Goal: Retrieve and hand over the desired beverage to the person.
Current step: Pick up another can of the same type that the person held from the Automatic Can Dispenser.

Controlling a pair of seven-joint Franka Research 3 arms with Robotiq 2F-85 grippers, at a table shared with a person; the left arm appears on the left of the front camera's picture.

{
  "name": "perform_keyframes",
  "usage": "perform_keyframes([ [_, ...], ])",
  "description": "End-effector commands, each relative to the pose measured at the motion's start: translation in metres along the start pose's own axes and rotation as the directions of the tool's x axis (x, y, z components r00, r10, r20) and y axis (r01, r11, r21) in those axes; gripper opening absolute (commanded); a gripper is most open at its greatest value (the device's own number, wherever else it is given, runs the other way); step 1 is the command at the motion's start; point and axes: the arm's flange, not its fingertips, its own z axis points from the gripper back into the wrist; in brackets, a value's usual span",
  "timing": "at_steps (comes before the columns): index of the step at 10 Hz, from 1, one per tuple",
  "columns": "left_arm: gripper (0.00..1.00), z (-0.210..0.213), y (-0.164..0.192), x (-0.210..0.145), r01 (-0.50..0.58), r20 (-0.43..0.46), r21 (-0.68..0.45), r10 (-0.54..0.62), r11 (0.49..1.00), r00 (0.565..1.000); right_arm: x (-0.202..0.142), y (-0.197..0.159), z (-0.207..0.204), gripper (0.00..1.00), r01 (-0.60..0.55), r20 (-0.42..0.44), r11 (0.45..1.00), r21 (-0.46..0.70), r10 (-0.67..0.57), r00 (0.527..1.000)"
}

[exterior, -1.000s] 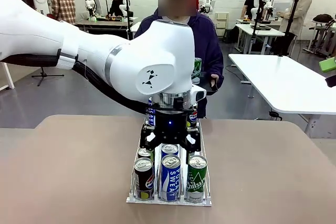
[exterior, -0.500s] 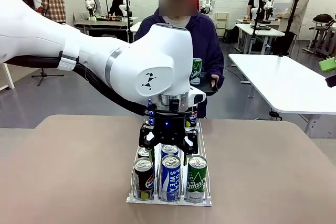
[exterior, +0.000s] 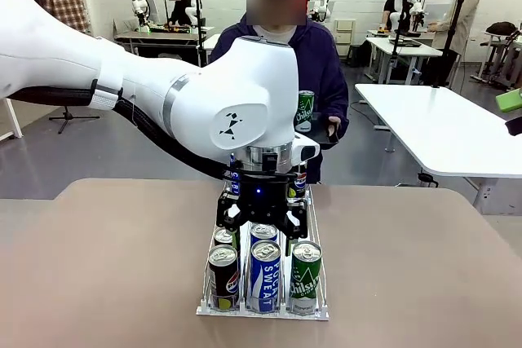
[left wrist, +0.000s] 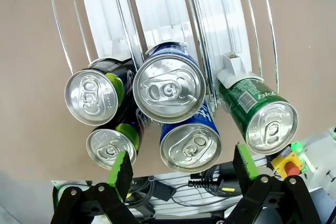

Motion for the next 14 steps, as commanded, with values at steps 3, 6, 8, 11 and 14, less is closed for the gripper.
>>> perform_keyframes([
  [3,1.0,0.0,-0.001,-0.002,-0.006,-0.004,0.006,0.006,1.0,1.0,-0.001,-0.001,-0.001,1.0,-0.003,-0.002,1.0,-0.012,0.003,1.0],
  [6,1.0,-0.002,0.0,0.001,-0.037,0.013,0.008,0.037,0.999,0.999,-0.001,-0.001,-0.001,1.0,-0.003,-0.002,1.0,-0.012,0.003,1.0],
  [8,1.0,-0.006,-0.002,0.001,-0.041,0.019,0.008,0.041,0.999,0.999,-0.001,-0.001,-0.001,1.0,-0.003,-0.002,1.0,-0.012,0.003,1.0],
  [11,1.0,-0.008,-0.008,0.001,-0.037,0.011,0.018,0.037,0.999,0.999,-0.001,-0.001,-0.001,1.0,-0.003,-0.002,1.0,-0.012,0.003,1.0],
  [14,1.0,-0.011,-0.01,0.0,-0.033,-0.002,0.027,0.033,0.999,0.999,-0.001,-0.001,-0.001,1.0,-0.003,-0.002,1.0,-0.012,0.003,1.0],
])
